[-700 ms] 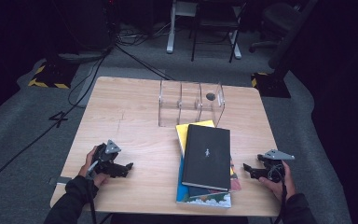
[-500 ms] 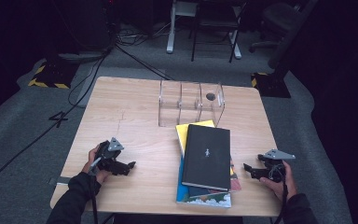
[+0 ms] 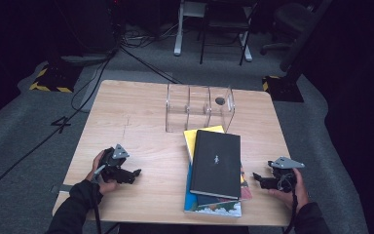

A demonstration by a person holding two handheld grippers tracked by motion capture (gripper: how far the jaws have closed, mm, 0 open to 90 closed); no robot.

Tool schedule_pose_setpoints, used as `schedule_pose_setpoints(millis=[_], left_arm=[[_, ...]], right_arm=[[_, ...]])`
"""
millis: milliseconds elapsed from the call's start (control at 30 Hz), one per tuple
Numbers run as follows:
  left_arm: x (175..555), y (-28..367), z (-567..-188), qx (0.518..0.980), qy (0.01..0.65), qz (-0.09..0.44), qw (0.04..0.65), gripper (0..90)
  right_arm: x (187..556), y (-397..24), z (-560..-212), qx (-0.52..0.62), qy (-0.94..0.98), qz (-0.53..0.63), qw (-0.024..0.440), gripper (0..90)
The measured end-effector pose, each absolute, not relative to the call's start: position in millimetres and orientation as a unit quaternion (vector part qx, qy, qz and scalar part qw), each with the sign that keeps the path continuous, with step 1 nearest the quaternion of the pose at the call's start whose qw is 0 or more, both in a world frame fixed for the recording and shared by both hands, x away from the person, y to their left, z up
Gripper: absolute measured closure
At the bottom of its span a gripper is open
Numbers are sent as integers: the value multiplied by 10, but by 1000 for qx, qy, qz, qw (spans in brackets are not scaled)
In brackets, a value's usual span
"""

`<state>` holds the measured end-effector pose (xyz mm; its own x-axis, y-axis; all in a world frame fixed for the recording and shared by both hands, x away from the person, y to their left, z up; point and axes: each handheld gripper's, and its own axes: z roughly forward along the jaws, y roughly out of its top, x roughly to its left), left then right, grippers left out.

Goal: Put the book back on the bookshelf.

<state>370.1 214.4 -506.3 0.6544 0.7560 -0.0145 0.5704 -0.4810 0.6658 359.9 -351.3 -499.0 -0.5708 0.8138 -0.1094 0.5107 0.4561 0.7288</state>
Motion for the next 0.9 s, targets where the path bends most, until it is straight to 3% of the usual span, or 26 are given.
schedule_pose_setpoints(millis=[233,367,900], left_arm=[[3671,2143,-5062,847,393,144,327,16],[3648,2141,-5061,846,396,145,326,17],[3606,2124,-5063,845,398,147,326,17]], right_arm=[[3554,-3473,-4786,394,814,377,199,230],[3483,-3373,-4611,368,818,387,214,244],[3356,-3082,-4202,334,812,442,184,250]])
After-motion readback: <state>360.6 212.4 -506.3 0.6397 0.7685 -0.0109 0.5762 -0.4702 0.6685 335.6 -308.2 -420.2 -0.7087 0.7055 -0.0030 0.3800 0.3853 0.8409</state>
